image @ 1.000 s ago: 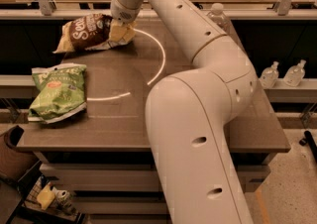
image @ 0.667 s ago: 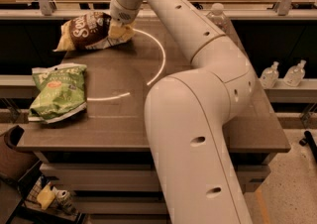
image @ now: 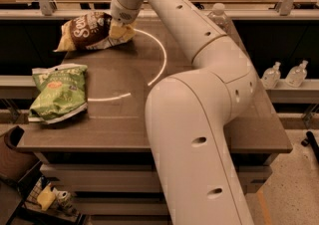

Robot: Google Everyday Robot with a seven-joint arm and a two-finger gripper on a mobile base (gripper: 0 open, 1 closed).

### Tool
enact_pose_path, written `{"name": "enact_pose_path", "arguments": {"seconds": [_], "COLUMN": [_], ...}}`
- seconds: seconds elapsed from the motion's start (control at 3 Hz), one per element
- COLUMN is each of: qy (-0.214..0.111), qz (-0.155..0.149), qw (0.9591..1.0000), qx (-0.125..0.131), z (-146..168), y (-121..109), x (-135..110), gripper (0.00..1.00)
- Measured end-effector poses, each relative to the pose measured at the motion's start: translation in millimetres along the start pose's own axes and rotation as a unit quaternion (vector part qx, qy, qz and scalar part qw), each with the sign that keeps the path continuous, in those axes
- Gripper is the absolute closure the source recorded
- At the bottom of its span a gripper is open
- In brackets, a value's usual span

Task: Pick brown chip bag

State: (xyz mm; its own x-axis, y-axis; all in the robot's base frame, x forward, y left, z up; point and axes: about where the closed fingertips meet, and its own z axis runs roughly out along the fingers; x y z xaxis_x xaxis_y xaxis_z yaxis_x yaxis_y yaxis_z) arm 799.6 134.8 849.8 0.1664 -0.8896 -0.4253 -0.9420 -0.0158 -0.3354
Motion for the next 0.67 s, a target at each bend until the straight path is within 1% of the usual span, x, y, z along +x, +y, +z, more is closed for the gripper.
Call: {"name": "enact_pose_path", "arguments": {"seconds": [0.33,0.67], "qy": [0.0,-0.002], "qz": [0.0,-0.001], "qw": [1.0,0.9996], "qx": [0.0,0.028], "z": [0,-31], "y": [0,-10], "x": [0,-6], "gripper": [1.0,1.0]}}
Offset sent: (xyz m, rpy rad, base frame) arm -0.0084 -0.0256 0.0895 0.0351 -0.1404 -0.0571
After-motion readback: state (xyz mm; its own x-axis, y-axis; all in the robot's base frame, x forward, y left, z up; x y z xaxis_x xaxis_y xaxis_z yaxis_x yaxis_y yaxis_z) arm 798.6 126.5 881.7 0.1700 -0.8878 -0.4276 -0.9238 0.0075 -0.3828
